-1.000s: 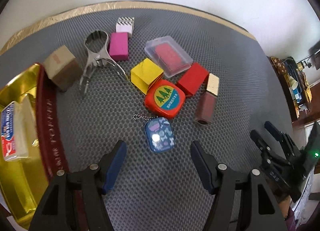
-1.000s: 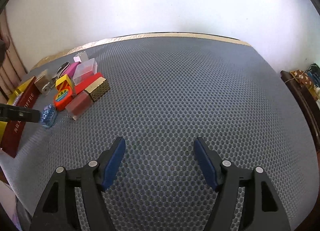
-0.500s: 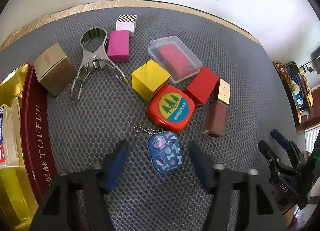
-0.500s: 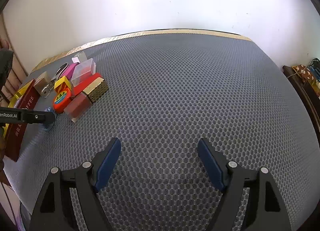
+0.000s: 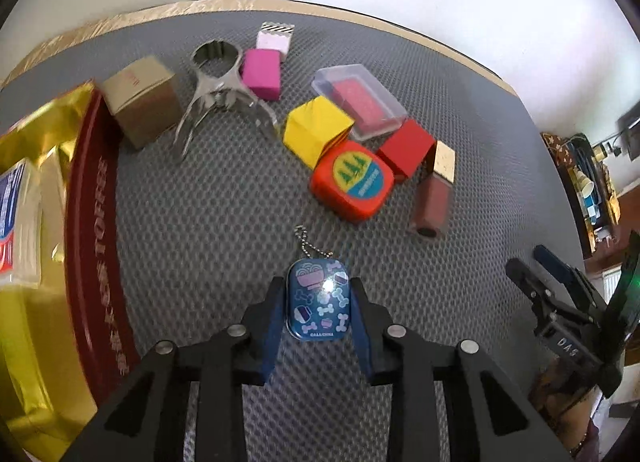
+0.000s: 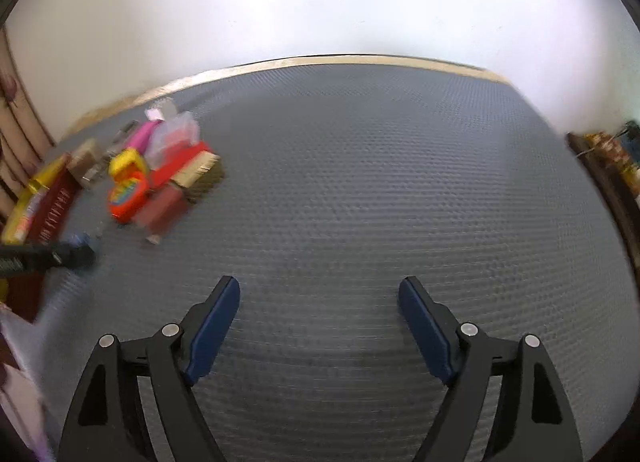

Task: Organize rigid objects
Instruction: 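Grasp the blue keychain tin with the left gripper, then grasp the red lipstick tube with the right gripper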

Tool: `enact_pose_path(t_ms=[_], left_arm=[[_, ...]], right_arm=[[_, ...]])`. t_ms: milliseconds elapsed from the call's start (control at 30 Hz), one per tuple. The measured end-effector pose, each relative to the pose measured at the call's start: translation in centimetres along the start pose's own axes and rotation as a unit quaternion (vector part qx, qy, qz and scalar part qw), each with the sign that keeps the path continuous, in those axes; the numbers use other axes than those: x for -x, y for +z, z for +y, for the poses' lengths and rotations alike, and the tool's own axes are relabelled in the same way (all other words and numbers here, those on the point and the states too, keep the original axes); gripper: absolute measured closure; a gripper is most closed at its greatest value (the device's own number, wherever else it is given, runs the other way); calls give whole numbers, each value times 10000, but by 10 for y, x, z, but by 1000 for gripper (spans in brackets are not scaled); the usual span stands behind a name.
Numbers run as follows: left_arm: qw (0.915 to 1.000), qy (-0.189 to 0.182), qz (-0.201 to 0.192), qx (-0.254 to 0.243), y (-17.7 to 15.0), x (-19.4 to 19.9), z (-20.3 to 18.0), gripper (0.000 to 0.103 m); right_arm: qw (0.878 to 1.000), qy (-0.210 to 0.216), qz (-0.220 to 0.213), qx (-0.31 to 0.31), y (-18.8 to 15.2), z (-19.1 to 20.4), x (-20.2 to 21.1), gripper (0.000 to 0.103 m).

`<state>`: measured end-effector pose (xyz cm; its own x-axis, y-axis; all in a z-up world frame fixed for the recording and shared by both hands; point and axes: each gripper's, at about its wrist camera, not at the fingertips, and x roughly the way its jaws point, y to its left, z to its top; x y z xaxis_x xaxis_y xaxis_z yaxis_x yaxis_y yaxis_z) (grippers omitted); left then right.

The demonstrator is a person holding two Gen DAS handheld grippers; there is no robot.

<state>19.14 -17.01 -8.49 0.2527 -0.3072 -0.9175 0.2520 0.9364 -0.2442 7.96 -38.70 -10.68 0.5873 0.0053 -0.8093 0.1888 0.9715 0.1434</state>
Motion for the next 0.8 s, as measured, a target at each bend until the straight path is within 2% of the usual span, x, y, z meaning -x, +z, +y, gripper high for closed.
enact_pose_path(t_ms=[100,167,233,467,667,800], left_arm=[[10000,-3,-27,70,-3,3,9,72],[9999,-47,-27,92,-3,3,16,72],[9999,-71,-35,101,-1,4,19,72],[9997,-210,-45,147,-13,9,27,72],[9995,-302,-69,86,-15,12,27,72],[9994,-318,-74,74,-20,15,27,72]], right_arm=[[9994,303,85,-122,7,18,-4,24],[9991,371,161,-124,16,36,-11,38],[9984,465,273,-140,26,53,-21,45],[9972,419,421,-450,50,77,-43,45],[9946,520,499,-742,59,76,-44,45],[9927,522,700,-828,62,74,-55,45]])
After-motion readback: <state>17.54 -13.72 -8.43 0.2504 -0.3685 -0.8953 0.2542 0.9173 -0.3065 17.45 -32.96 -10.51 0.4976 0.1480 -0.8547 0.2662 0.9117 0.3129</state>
